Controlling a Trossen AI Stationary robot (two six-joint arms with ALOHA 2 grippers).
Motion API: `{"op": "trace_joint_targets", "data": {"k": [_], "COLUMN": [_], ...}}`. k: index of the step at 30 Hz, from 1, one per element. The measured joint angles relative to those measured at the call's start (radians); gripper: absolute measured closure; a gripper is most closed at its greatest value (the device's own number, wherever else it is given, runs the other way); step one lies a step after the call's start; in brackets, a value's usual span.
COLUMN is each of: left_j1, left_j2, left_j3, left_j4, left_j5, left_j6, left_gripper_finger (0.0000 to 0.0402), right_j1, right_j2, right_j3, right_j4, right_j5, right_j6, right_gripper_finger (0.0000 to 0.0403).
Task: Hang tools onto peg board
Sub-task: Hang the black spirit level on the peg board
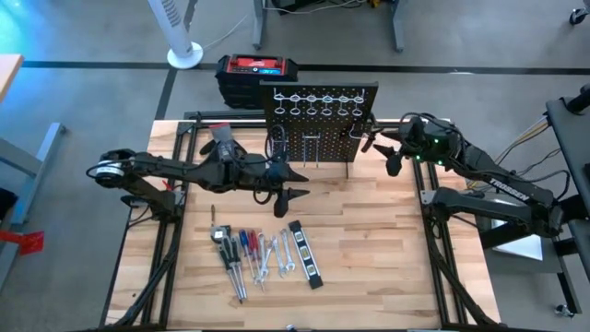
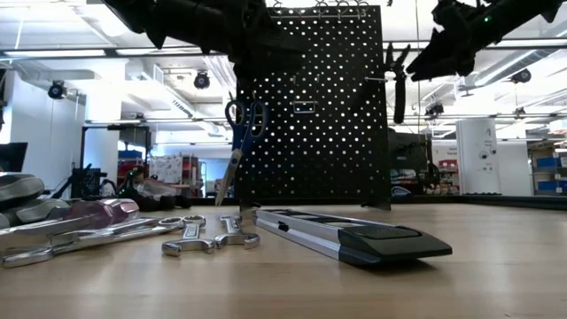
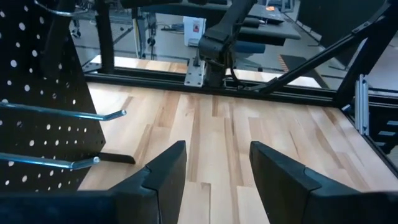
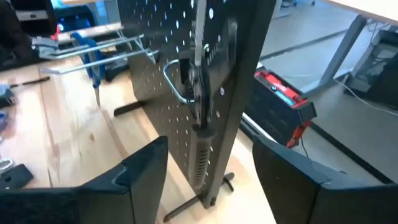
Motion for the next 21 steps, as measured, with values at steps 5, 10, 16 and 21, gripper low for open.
{"op": "trace_joint_targets", "data": {"k": [5,10,16,21], "left_j1": [-0.006,-0.021,-0.044,-0.047], "left_j2": [-0.020,-0.034,-0.073,-0.179], "left_j3": [0.000,0.000,0.000,0.000], "left_j4": [-0.001,-0.010,-0.092,-0.228], "left_j5": [0.000,0.000,-0.006,-0.027], "left_j6": [-0.002,-0.004,-0.008,-0.003], "left_gripper_finger": [0.0234,0.0234,0.0239,0.0246], "right_j1": [0.000,0.000,0.000,0.011], "right_j2": [-0.026,-0.064,-0.142,-0.188], "right_j3": [0.000,0.000,0.000,-0.031], "right_j4": [-0.010,-0.036,-0.168,-0.166], "right_j5": [0.000,0.000,0.000,-0.075], "right_j6": [0.002,0.002,0.034,0.130], "right_gripper_finger": [0.0176,0.0189,0.0198,0.0199]}}
